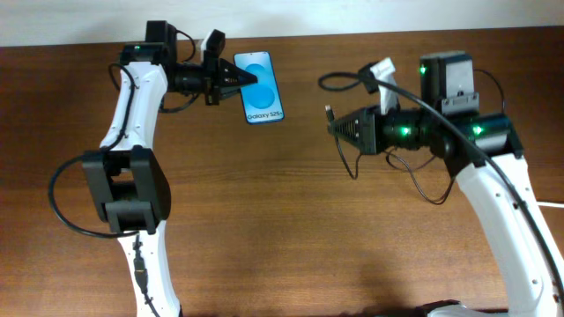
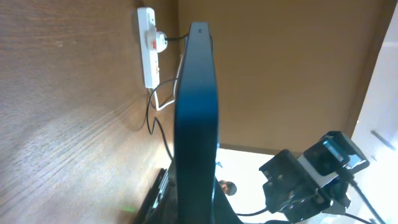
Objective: Plug charger to phone and switch on socket
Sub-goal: 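Move the held plug toward the bottom port of the upright phone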
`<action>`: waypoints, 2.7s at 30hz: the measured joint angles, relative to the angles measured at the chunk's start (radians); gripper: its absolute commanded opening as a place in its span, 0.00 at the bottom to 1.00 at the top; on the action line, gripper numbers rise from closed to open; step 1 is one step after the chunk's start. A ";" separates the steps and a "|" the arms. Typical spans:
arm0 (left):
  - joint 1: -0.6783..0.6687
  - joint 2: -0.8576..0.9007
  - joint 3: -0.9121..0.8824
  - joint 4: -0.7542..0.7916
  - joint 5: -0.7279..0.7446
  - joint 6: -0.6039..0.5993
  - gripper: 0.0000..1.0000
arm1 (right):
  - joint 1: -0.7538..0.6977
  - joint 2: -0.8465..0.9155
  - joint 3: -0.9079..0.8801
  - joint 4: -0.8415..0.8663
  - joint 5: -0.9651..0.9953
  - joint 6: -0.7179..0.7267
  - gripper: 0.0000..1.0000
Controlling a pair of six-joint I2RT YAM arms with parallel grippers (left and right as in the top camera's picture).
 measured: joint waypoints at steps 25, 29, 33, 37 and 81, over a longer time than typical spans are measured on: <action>-0.055 0.000 0.000 0.000 -0.009 0.047 0.00 | 0.155 -0.018 -0.554 0.952 -0.076 0.618 0.04; -0.055 0.000 0.000 0.000 -0.008 0.047 0.00 | 0.206 -0.018 -0.571 0.980 -0.040 0.678 0.04; -0.055 0.000 0.000 0.000 -0.007 0.051 0.00 | 0.217 -0.014 -0.571 0.979 -0.002 0.702 0.04; -0.056 0.000 0.000 0.000 0.002 0.062 0.00 | 0.217 0.011 -0.572 1.003 0.031 0.711 0.04; -0.082 0.000 0.000 0.001 0.050 0.069 0.00 | 0.217 0.040 -0.577 1.043 0.050 0.711 0.04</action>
